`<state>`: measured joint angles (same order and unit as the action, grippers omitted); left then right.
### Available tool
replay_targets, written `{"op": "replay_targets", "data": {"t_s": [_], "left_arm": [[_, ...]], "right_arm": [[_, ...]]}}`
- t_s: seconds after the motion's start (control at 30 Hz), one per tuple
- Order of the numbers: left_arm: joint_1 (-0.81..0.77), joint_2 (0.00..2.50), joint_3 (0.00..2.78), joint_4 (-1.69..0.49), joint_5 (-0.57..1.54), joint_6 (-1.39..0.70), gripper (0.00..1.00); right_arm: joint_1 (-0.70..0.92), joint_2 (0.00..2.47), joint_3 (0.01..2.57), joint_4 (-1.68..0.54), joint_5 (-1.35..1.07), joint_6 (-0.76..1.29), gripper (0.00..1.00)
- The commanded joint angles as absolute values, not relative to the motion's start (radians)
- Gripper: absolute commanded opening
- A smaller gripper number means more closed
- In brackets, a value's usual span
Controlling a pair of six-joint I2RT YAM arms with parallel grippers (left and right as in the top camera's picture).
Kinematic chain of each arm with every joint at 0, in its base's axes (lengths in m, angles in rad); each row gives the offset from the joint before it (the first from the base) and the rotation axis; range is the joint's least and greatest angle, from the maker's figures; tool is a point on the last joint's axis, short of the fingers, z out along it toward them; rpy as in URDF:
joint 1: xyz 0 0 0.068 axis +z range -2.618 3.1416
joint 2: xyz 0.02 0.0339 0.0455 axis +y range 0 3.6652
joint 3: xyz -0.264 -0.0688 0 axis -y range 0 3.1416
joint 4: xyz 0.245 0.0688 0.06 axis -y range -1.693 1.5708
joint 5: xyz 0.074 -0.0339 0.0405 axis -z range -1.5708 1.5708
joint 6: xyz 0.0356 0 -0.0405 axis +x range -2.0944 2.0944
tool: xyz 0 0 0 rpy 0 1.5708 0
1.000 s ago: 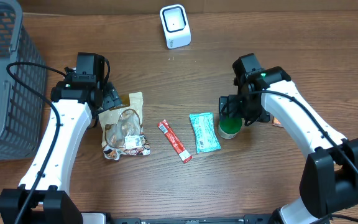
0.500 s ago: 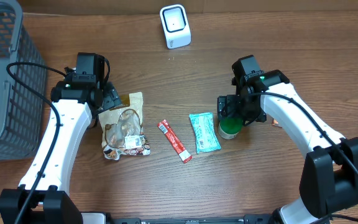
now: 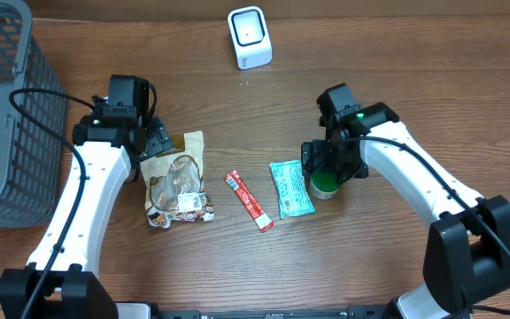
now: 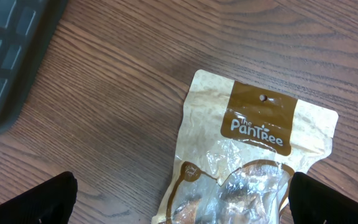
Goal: Scan the item barcode
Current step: 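Lower the right gripper and grasp the green-lidded jar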
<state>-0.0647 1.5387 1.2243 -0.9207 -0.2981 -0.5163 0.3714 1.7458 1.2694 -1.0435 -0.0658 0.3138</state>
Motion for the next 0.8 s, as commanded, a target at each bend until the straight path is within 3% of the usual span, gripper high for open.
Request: {"op": "replay_targets", "data": {"t_s": [0.0, 0.57, 0.77], "left_arm": [[-0.066, 1.518, 1.242, -0.923, -0.295, -0.509, 1.00], [-0.066, 1.518, 1.242, -0.923, -0.294, -0.509, 1.00], [-0.066, 1.518, 1.242, -0.923, -0.295, -0.509, 1.00]], "right_arm": [[0.399, 1.764, 1.262, -1.051, -0.007, 0.375, 0.89], [0.409, 1.764, 1.262, -1.120, 0.045, 0.435, 0.88], [0.409, 1.764, 1.262, -1.124, 0.060, 0.442, 0.80]]}}
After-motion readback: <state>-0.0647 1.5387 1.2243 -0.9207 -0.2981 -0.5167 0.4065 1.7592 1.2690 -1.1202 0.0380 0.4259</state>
